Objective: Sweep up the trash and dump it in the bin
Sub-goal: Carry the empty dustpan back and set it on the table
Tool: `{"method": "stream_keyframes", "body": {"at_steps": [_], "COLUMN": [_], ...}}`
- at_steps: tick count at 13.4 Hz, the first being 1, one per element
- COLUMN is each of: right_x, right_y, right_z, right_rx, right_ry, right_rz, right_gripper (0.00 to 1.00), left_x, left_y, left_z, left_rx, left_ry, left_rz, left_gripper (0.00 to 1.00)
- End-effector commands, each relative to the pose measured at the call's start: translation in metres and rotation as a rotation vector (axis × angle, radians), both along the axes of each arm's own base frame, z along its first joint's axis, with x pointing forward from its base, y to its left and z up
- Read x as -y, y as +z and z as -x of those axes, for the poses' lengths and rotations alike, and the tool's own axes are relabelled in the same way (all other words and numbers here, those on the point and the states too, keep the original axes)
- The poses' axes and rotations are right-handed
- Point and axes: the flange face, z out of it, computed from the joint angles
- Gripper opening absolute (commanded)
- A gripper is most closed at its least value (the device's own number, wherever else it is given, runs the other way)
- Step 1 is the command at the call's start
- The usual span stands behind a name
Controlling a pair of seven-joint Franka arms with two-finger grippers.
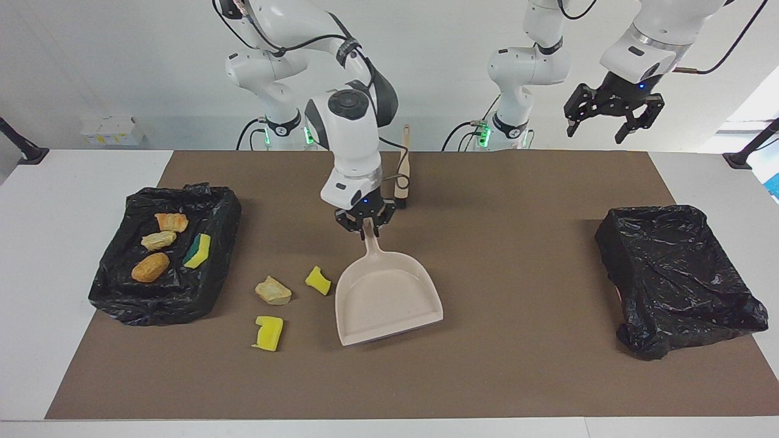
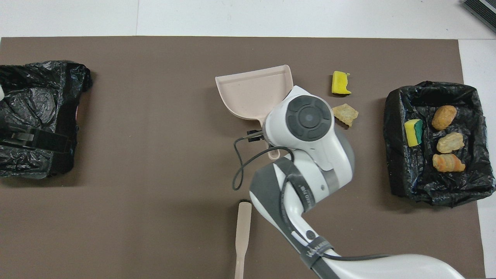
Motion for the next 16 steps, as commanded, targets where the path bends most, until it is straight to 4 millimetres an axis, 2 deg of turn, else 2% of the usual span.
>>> {"method": "stream_keyframes", "body": {"at_steps": [1, 2, 4, 5, 8, 11, 13, 14, 16], "right_x": [-0.053, -0.058, -0.050, -0.048, -0.056, -0.048, -0.030, -0.024, -0.009], "right_y": [-0.046, -0.052, -0.050, -0.051, -0.047, -0.019, 0.007, 0.020, 0.040], "right_z": [-0.017, -0.017, -0.023, -0.025, -0.016, 0.001, 0.017, 0.031, 0.058], "right_rx": [0.002, 0.020, 0.013, 0.011, 0.001, -0.060, -0.116, -0.143, -0.212], "right_ry": [-0.082, -0.085, -0.129, -0.154, -0.142, -0.122, -0.130, -0.139, -0.172], "right_rz": [-0.013, -0.015, -0.042, -0.060, -0.043, 0.008, 0.024, 0.016, 0.000], "right_gripper": [0.00, 0.00, 0.04, 0.99, 1.00, 1.00, 1.00, 1.00, 1.00], "left_x": [0.002, 0.004, 0.006, 0.006, 0.006, 0.017, 0.025, 0.037, 0.075], "left_y": [-0.001, -0.003, -0.005, -0.004, -0.004, -0.007, -0.012, -0.021, -0.048], "left_z": [0.003, 0.003, 0.004, 0.004, 0.001, -0.011, -0.024, -0.031, -0.047], "left_rx": [0.013, 0.009, 0.004, 0.007, 0.026, 0.072, 0.108, 0.107, 0.103], "left_ry": [-0.008, -0.017, -0.020, -0.020, -0.019, -0.023, 0.002, 0.017, 0.056], "left_rz": [0.005, 0.004, 0.003, 0.003, 0.008, 0.020, 0.032, 0.031, 0.040], "left_gripper": [1.00, 1.00, 1.00, 1.00, 1.00, 1.00, 1.00, 1.00, 1.00]}}
